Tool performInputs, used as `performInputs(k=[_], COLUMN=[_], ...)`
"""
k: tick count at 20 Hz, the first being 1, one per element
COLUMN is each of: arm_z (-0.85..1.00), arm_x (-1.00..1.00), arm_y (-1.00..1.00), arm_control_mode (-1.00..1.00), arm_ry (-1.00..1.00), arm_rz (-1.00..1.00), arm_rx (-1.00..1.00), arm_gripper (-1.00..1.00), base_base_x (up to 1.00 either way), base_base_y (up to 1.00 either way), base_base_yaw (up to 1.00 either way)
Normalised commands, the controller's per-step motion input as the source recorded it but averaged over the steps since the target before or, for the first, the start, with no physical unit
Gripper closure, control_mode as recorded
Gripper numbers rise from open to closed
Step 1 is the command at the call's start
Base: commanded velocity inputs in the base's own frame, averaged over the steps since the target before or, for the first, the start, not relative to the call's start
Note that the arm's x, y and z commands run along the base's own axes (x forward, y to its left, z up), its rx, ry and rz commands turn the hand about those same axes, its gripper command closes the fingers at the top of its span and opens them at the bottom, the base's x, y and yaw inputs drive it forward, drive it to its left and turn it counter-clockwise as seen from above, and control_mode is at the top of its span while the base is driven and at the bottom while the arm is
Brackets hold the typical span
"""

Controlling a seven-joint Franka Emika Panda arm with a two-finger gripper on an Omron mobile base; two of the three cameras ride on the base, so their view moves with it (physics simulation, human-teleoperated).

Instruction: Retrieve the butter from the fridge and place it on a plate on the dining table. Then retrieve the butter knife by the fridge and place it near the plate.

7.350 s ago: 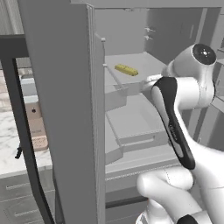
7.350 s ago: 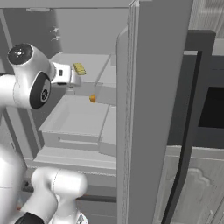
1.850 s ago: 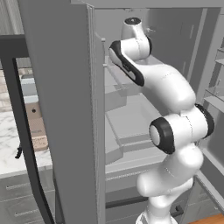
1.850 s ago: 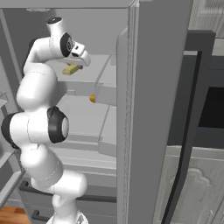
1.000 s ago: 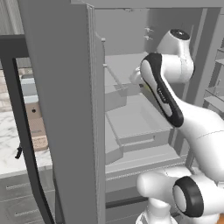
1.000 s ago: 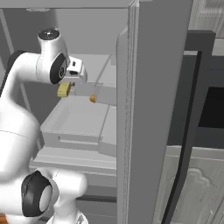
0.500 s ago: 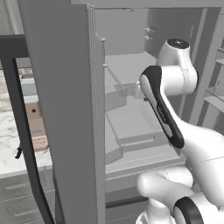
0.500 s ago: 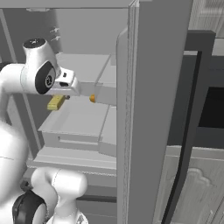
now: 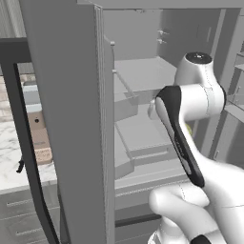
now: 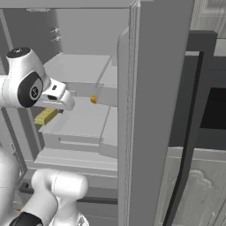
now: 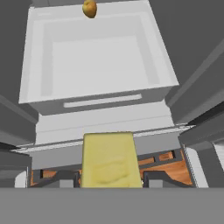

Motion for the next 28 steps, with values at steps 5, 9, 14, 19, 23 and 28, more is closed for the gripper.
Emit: performInputs(k=[5,9,14,19,23,28], arm_z=[-0.39,-0.22,0.0,0.0,-0.01,0.0], arm_x=[-0.11,0.0,0.0,0.0,-0.14,0.0], arm_y=[-0.1,-0.09,0.0,0.0,0.0,0.0], arm_control_mode=[-1.0,-1.0,-1.0,-1.0,1.0,1.0], arm_ry=[0.0,0.0,0.0,0.0,0.0,0.0], arm_rz=[-0.03,0.0,0.0,0.0,0.0,0.0], arm_rx=[-0.02,0.0,0.0,0.0,0.0,0.0], arm_gripper=[1.0,1.0,1.0,1.0,1.0,1.0], base_base_x=[0.0,0.0,0.0,0.0,-0.21,-0.55], base_base_y=[0.0,0.0,0.0,0.0,0.0,0.0], base_base_yaw=[0.0,0.0,0.0,0.0,0.0,0.0])
